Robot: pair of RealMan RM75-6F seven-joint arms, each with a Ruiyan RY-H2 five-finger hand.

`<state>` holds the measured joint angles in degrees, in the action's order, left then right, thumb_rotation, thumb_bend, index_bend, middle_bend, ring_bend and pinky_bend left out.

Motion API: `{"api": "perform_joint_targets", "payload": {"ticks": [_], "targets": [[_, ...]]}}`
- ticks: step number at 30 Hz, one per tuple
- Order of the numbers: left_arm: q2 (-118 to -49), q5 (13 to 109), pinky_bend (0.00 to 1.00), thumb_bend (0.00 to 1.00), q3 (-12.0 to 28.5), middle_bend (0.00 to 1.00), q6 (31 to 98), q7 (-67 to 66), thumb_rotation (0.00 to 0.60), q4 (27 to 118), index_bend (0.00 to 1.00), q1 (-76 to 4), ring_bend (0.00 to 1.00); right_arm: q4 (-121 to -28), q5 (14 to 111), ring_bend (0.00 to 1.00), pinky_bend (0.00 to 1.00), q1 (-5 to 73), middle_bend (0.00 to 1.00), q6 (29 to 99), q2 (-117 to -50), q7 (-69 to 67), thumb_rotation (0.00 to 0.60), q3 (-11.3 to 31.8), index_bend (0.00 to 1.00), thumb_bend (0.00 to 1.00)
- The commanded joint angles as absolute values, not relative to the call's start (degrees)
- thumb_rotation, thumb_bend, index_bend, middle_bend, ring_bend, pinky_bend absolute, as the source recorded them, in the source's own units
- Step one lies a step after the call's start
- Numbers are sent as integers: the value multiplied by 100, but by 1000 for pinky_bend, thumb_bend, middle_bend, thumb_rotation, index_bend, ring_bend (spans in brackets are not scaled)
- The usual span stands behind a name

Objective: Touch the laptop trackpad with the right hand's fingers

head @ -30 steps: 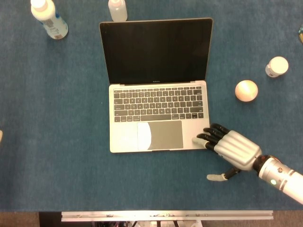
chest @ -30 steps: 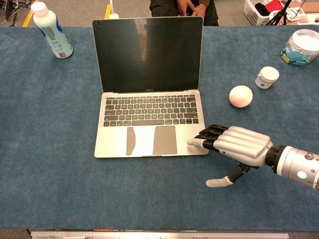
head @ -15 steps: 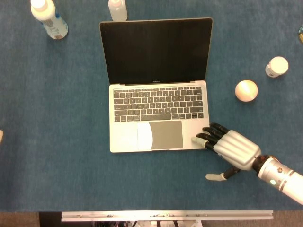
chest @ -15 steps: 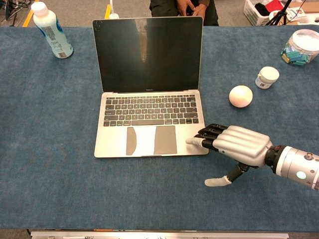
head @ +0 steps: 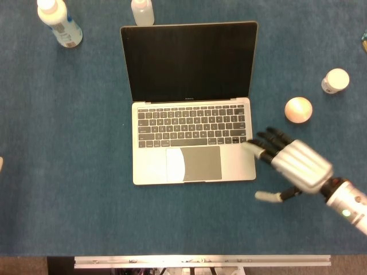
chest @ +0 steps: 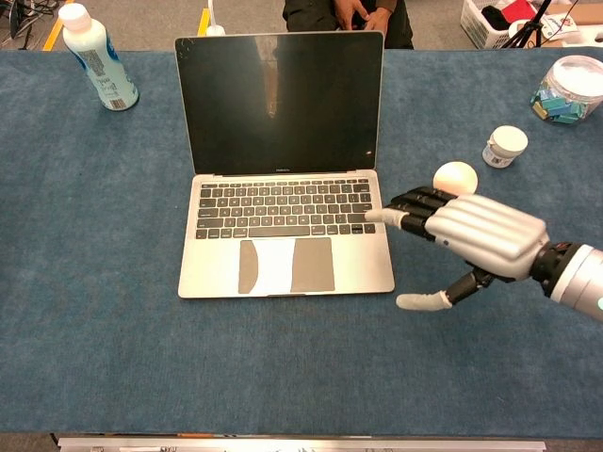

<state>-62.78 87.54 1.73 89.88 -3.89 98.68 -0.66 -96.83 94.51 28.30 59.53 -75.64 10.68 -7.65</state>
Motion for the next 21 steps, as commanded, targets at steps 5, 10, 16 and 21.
{"api": "perform_joint_targets", "payload": {"ticks": [5,10,16,21], "targets": [[-6318,8761,82,246,180,140,8940,-373,600,9823,186,-104,89,-9926,9180,13,15,2378,141,6813,-6858,1122,393,-509,11,213],[-6360,8764,82,246,190,140,8894,-367,600,9782,186,-144,89,-9952,8891,13,15,2019,147,7311,-6495,1194,504,-396,14,223],[-6419,8778,82,246,200,140,8876,-372,600,9734,186,-176,89,-9843,8692,17,15,1610,165,7897,-6236,1093,560,-263,37,223],[-6448,8785,82,246,204,140,8854,-397,600,9728,186,-202,89,-9722,8583,27,16,1361,178,8210,-6154,986,572,-158,53,223]]}}
